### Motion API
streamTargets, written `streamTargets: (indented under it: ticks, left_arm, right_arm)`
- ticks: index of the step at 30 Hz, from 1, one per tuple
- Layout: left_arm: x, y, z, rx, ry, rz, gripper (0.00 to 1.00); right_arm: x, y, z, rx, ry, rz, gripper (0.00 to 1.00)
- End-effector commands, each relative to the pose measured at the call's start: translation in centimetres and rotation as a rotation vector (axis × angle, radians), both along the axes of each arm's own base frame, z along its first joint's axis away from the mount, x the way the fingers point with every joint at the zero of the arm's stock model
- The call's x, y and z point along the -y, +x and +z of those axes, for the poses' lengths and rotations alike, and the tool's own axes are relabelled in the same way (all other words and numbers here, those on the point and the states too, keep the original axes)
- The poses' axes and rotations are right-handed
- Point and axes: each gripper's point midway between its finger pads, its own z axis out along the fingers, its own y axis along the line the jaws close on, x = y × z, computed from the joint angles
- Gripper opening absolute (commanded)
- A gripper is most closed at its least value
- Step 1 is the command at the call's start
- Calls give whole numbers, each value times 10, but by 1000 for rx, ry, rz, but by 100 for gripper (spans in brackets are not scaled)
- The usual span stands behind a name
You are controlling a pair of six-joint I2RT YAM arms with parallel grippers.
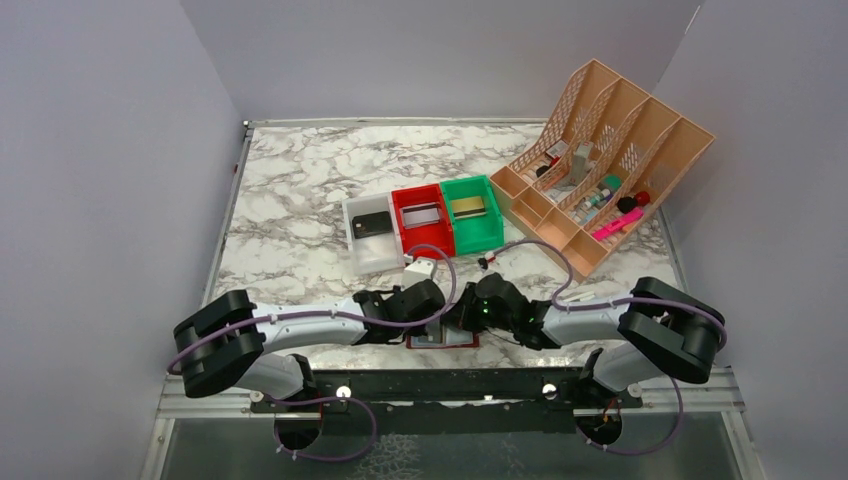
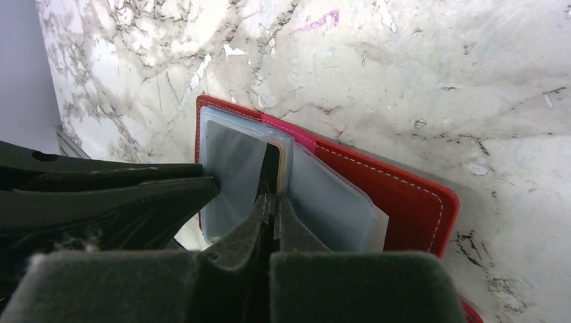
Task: Take the credit cards out of the card holder
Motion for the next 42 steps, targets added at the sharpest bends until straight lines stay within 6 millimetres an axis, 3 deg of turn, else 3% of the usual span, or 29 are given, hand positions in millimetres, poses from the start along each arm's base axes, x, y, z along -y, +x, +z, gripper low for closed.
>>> streamTargets:
  ticks: [1, 12, 18, 23, 26, 34, 42]
  left_arm:
    - [-9, -11, -16, -44, 14, 13, 10]
    - [-15, -9, -16, -31, 19, 40, 6]
    - [-14, -10, -15, -34, 16, 30, 6]
    - [-13, -11, -15, -40, 10, 20, 15]
    - [-10, -14, -16, -50, 11, -5, 18]
    - [-13, -15, -17, -51, 14, -6, 21]
    - [-21, -13, -19, -36, 32, 15, 20]
  right_arm:
    - [0, 3, 11, 27, 42, -2, 1]
    - [17, 6, 9, 18, 36, -38, 2]
    - [0, 0, 11, -4, 54, 53, 22]
    - [-7, -3, 1, -39, 47, 80, 33]
    - [-9, -3, -3, -49, 38, 83, 31]
    - [-12, 0, 4, -13, 48, 103, 1]
    - [8, 8, 6, 26, 0, 22, 1]
